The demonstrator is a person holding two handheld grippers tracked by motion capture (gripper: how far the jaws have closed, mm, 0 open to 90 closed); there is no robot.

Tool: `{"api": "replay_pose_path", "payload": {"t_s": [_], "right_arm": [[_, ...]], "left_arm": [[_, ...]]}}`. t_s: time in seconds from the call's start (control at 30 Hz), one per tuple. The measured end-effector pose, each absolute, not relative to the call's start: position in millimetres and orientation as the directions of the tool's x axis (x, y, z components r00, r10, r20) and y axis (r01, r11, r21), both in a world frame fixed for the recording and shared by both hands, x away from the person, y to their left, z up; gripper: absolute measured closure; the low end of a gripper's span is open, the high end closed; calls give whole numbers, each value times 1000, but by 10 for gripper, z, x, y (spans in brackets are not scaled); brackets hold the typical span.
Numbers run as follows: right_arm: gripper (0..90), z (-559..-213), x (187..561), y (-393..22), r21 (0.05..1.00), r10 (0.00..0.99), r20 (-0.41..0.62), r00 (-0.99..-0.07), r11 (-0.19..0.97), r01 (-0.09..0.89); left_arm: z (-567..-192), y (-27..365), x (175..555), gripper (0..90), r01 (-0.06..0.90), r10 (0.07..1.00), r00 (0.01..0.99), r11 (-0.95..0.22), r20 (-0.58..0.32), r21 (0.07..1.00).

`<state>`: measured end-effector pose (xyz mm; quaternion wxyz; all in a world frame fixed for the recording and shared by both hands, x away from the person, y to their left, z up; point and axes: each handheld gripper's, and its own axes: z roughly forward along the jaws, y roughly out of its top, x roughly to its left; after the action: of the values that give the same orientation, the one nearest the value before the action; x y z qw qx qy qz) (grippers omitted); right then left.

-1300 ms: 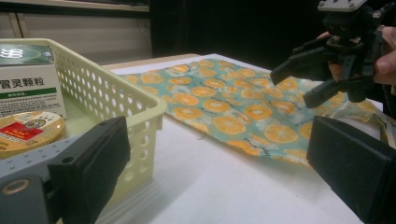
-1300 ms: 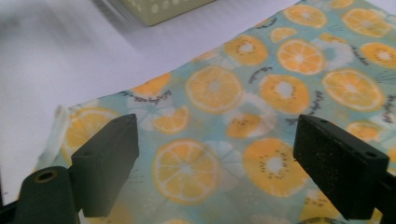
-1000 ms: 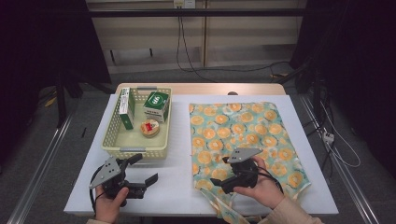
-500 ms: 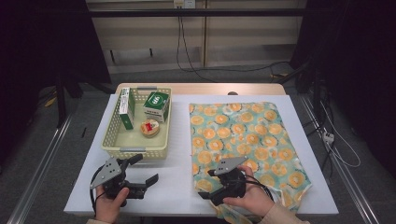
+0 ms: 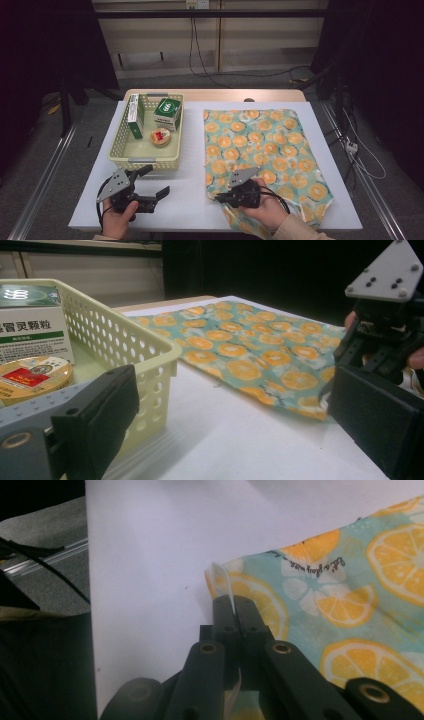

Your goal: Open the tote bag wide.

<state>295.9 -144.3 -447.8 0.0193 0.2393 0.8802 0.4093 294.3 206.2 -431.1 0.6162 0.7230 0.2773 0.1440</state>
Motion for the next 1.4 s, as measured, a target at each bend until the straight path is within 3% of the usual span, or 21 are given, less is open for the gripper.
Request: {"api": "replay_pose_path", "payload": {"t_s": [1.1,1.27,1.3,1.37,1.4], "right_arm": [[900,-4111,4345,-1047,793,656,146,-740,370,484],[900,-4133,4493,-976,806,674,182,-716,315,501],[851,-4146,4506,-972,813,671,191,-717,301,498],[597,-4175,4508,-960,808,675,186,-714,308,502],[524,-4181,4497,-961,799,669,180,-721,328,503]], "left_arm": [[-4325,2099,2970,59,233,580,801,-75,-148,970],[-4328,2110,2973,58,235,582,799,-74,-149,969],[-4327,2110,2971,59,236,583,798,-71,-151,969],[-4326,2114,2968,58,234,582,800,-72,-150,970],[-4326,2113,2968,58,234,582,800,-74,-149,969]]}}
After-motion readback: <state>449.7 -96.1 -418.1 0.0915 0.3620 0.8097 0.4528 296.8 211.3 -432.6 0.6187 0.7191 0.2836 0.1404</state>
